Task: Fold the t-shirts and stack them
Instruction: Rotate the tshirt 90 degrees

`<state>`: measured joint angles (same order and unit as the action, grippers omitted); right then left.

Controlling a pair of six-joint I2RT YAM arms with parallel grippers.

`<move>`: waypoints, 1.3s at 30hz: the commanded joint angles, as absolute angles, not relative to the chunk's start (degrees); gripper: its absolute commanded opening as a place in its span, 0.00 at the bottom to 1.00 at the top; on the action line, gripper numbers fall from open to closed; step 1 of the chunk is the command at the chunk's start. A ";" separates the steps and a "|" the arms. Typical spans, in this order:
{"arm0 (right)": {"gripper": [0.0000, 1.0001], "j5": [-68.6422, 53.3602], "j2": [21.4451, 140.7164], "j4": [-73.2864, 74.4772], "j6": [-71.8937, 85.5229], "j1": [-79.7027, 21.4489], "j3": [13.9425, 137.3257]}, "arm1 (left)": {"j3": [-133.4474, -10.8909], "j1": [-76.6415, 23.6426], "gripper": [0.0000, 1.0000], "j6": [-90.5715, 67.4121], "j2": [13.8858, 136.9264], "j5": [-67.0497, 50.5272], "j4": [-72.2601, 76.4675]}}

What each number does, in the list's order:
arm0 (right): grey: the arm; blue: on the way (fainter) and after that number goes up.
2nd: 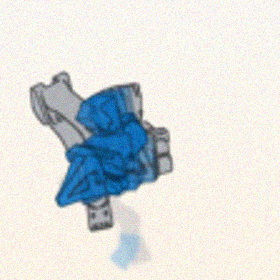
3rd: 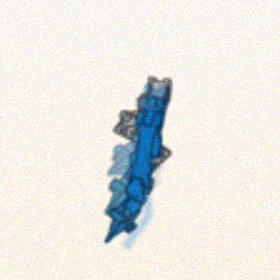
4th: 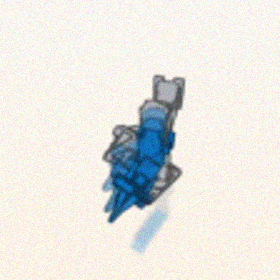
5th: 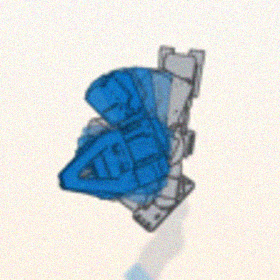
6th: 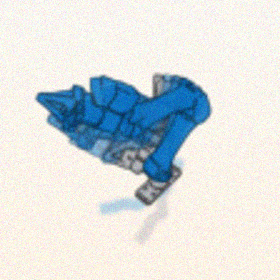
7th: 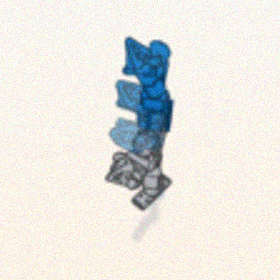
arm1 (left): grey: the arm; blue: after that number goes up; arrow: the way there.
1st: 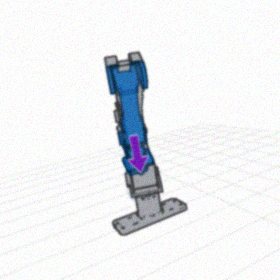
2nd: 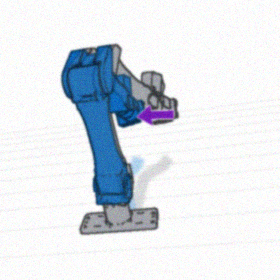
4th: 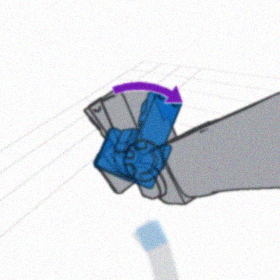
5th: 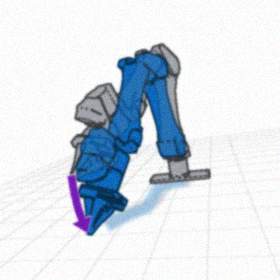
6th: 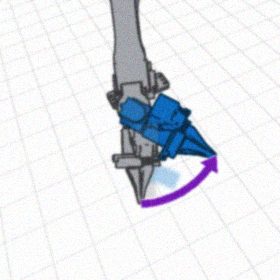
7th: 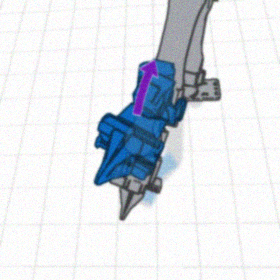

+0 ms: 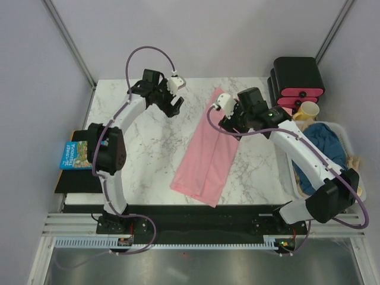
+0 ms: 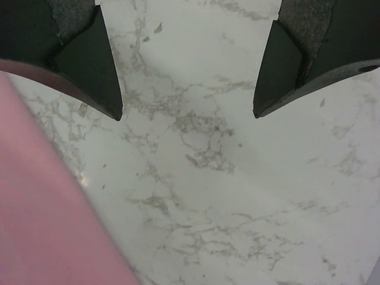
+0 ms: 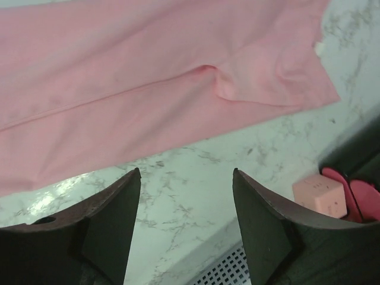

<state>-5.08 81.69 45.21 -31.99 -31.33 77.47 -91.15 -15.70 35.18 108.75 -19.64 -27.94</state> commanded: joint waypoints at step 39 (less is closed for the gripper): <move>0.68 -1.76 91.14 46.14 -31.20 -19.60 101.42 | -138.08 -21.62 0.84 2.90 153.54 -46.50 -36.21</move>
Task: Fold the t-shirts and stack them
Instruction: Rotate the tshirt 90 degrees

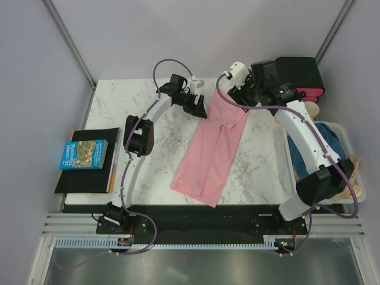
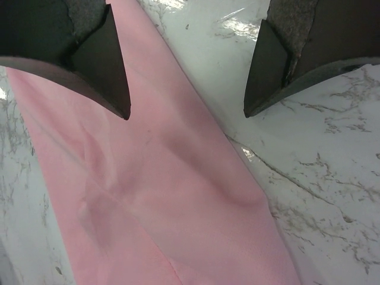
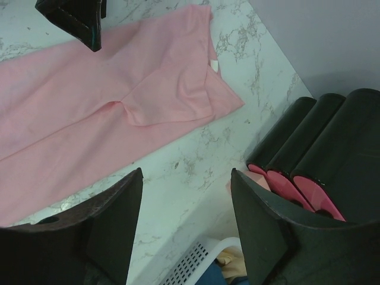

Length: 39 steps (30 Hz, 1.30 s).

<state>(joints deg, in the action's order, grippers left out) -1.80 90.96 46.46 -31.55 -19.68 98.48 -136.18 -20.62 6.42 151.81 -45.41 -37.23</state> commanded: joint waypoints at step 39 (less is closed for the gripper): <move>0.62 -4.75 89.91 46.32 -29.71 -19.86 102.30 | -135.97 -17.58 0.02 -4.66 149.68 -14.42 -33.40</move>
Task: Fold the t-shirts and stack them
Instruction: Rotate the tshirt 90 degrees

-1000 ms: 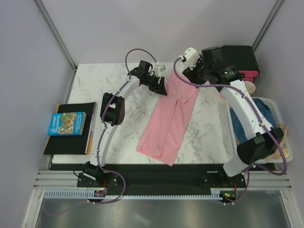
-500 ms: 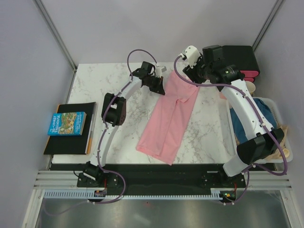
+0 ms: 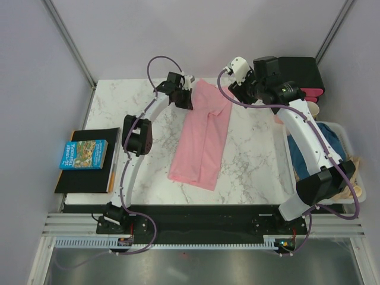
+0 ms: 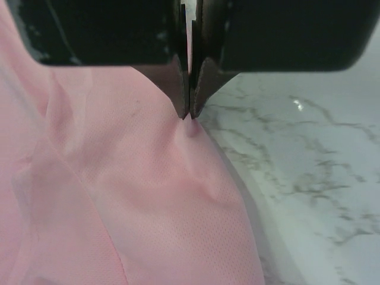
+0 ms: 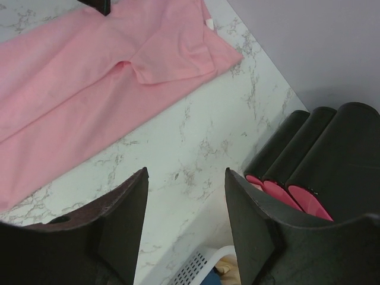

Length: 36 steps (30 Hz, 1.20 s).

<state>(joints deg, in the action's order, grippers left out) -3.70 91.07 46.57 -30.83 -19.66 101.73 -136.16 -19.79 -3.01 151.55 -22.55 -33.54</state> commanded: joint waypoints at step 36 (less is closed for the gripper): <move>0.72 4.57 92.19 41.76 -50.01 -58.69 73.57 | -115.58 -1.32 1.00 12.04 108.65 2.55 -43.32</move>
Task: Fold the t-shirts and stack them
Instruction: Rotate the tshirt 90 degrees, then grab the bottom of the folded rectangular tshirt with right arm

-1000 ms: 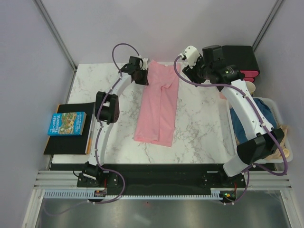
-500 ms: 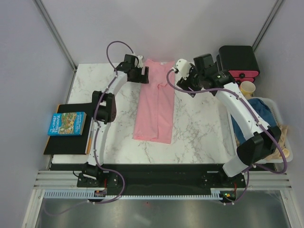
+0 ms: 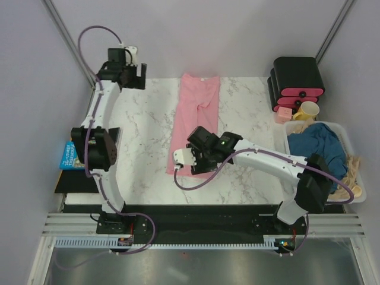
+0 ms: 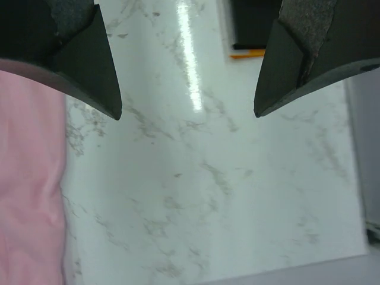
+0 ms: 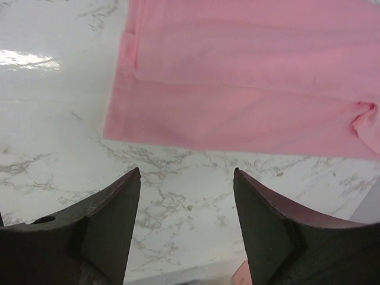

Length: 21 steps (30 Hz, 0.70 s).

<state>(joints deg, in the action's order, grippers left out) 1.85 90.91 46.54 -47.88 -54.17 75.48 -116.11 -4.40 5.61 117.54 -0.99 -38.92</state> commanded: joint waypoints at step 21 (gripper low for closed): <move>0.70 3.07 105.64 25.58 -39.73 -64.16 67.86 | -109.16 3.16 1.00 16.61 94.39 5.45 -46.93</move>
